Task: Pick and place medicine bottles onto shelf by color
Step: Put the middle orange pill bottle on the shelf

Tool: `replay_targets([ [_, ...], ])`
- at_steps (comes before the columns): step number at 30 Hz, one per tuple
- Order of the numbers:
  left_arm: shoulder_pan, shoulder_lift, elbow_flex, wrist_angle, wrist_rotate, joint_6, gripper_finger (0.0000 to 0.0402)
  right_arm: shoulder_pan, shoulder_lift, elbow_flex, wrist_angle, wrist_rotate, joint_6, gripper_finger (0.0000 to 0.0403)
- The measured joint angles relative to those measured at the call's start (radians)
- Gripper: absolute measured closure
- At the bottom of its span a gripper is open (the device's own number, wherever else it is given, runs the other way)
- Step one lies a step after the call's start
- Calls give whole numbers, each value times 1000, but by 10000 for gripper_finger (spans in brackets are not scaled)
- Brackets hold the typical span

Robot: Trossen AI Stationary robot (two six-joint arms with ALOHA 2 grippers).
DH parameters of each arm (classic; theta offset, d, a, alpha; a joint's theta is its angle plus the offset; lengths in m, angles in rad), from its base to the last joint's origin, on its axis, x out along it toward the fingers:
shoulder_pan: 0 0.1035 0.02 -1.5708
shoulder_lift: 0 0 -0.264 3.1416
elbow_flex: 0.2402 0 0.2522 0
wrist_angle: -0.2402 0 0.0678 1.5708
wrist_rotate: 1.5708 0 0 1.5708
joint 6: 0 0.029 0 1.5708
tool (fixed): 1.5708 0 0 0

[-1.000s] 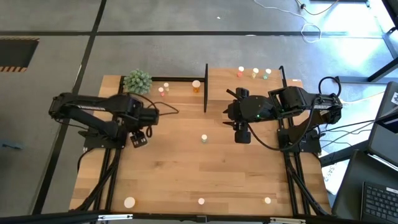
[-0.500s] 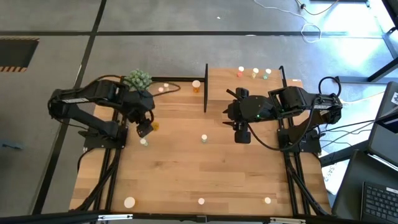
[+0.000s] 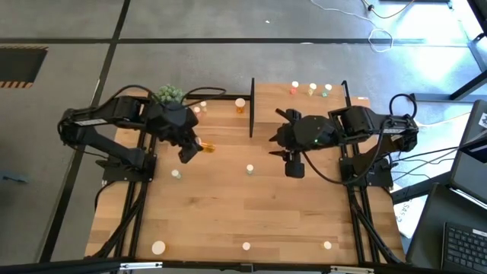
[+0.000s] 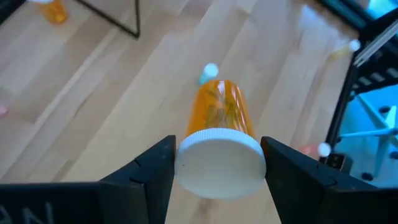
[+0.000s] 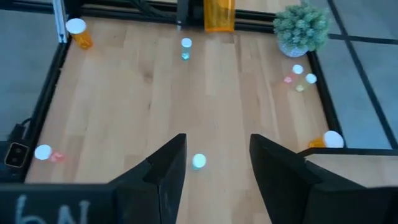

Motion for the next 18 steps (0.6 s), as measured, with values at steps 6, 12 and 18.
replay_targets([
  [6,0,0,0,73,0,39,193,0,1,0,46,-46,20,224],
  [12,0,0,0,145,0,77,193,0,22,0,73,-46,-33,224],
  [18,0,0,0,159,0,80,193,0,65,0,84,-46,-96,224],
])
